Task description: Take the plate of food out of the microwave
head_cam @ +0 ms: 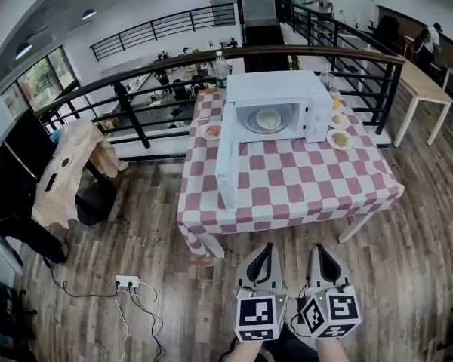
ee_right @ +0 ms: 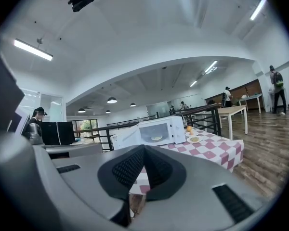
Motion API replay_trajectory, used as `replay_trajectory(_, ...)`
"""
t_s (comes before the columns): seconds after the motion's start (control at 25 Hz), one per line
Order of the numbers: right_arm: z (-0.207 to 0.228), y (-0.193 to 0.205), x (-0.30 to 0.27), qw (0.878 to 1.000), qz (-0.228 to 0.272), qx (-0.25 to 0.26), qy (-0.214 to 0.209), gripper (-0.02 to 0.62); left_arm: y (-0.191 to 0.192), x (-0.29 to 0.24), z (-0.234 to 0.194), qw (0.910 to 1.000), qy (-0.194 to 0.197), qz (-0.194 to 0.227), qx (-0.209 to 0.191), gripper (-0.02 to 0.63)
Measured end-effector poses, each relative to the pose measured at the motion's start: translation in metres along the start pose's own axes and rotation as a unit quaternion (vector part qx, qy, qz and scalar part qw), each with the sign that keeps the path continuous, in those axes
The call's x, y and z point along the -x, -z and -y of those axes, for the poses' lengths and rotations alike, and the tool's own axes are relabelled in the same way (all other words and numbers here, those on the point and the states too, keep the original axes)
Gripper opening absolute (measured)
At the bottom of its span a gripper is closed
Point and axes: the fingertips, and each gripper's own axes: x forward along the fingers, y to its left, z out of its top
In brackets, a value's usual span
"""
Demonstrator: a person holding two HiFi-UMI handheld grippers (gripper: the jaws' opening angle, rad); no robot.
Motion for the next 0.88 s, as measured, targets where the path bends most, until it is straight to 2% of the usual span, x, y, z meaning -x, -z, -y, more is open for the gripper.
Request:
replay_trajectory(0.36,0.031,-0.011,-0.051,1.000,0.001,0.006,-0.024,-0.008,-0.006,-0.063,0.005,0.9999,-0.016,0.006,-0.003,0.011)
replay_trajectory(0.88,0.053,-0.011,-0.104,1.000,-0.009,-0.004,-0.026,-0.008,-0.003,-0.117,-0.001,0.9998,-0.018,-0.008,-0.007,0.011)
